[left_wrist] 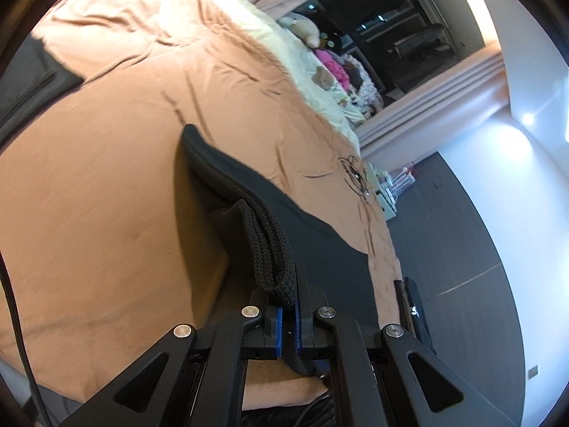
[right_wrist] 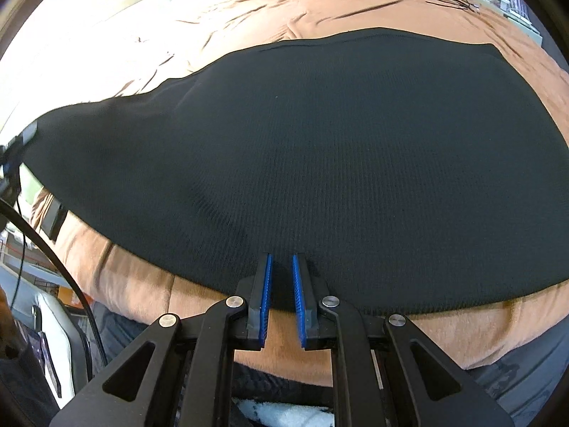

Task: Fold small clothes
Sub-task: 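Hold the side edge with both grippers and lift it over the shirt, then lay the side edge onto the shirt and open both grippers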

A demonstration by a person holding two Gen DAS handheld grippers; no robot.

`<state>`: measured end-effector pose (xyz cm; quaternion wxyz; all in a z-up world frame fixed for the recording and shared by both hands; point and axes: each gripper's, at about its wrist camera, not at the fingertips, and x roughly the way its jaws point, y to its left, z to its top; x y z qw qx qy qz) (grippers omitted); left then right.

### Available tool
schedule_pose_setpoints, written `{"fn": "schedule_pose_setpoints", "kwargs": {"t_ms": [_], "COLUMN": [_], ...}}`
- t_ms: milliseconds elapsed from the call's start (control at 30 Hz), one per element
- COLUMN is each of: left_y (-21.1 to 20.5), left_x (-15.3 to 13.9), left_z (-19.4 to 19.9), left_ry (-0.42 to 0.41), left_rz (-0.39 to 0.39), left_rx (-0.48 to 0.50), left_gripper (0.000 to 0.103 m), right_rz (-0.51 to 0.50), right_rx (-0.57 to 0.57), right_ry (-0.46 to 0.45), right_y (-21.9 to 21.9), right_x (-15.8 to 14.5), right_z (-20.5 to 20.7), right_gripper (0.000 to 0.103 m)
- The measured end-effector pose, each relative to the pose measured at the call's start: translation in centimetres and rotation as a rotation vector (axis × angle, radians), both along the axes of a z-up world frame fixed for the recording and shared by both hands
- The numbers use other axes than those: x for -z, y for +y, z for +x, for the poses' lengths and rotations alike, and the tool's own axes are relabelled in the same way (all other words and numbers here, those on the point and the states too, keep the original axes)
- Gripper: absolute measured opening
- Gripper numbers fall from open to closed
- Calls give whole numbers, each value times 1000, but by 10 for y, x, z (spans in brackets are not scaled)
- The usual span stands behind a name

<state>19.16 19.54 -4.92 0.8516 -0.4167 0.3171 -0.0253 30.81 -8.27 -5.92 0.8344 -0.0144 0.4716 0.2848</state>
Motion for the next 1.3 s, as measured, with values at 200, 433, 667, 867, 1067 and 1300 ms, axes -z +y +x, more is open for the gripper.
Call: {"fn": "schedule_pose_setpoints", "kwargs": {"t_ms": [200, 433, 667, 867, 1067, 1300], "left_y": [-26, -64, -97, -130, -170, -217], "left_x": [-30, -53, -69, -81, -84, -73], "left_z": [25, 50, 70, 88, 103, 126], "left_ry": [-25, -47, -54, -60, -56, -28], "left_rz": [51, 91, 130, 155, 176, 187], "left_rx": [44, 112, 174, 237, 313, 407], "left_gripper": [4, 4, 4, 4, 4, 4], "right_rz": [6, 32, 62, 109, 157, 195], "right_rx": [-42, -35, 8, 35, 68, 117], "right_ry": [-91, -118, -157, -154, -147, -142], "right_y": [-11, -41, -66, -92, -127, -166], "right_x": [-21, -35, -39, -45, -47, -48], "right_z": [-12, -16, -27, -30, -27, -34], "right_gripper": [9, 14, 58, 58, 58, 58]}}
